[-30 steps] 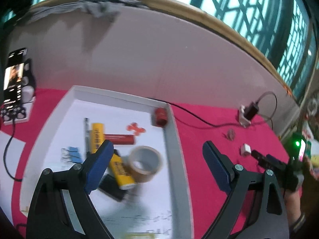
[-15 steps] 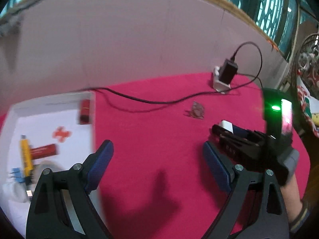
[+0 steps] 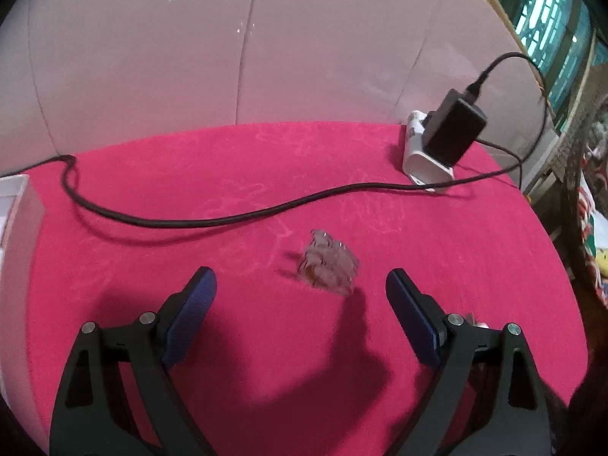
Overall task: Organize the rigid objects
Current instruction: 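Grasp the white plug charger with the right gripper while the left grasps the clear clip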
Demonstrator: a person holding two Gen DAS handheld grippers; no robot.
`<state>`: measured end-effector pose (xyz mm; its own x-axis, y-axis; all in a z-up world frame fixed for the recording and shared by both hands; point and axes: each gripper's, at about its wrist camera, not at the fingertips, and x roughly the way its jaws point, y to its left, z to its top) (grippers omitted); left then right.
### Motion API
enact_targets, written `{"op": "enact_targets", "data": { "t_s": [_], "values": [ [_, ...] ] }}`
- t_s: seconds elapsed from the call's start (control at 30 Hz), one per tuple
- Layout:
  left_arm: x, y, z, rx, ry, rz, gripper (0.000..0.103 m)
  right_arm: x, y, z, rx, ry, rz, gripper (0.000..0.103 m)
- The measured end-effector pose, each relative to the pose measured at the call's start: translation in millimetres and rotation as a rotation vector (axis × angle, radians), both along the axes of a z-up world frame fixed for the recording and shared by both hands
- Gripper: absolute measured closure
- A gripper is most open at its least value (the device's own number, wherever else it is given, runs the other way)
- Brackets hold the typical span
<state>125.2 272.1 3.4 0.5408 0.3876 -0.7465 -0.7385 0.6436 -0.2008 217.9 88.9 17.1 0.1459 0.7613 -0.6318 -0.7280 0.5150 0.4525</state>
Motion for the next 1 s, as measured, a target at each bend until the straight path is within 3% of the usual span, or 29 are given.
{"op": "enact_targets", "data": {
  "t_s": [0.2,0.3,0.63,0.83,1.0],
  "values": [
    [13.2,-1.0,0.0,0.041,0.015,0.005,0.015,1.4,5.8,0.2,0.006,0.005,0.002,0.067],
    [11.2,-3.6,1.4,0.047,0.006,-0.008,0.066,1.2,6.5,-0.6,0.012,0.012,0.002,0.067],
    [-43.2,-27.9,9.8,0.032,-0.081,-0.095,0.067,2.2,4.3,-0.7,0.032,0.032,-0.002,0.067],
    [-82.1,-53.2,33.8,0.053,-0.148,-0.128,0.067,-6.1,-0.5,4.9,0.022,0.003,-0.002,0.067],
    [-120.4,-73.6,63.6,0.081,-0.224,-0.145,0.067,-19.1,-14.3,25.7,0.074,-0.013,0.000,0.067]
  ]
}}
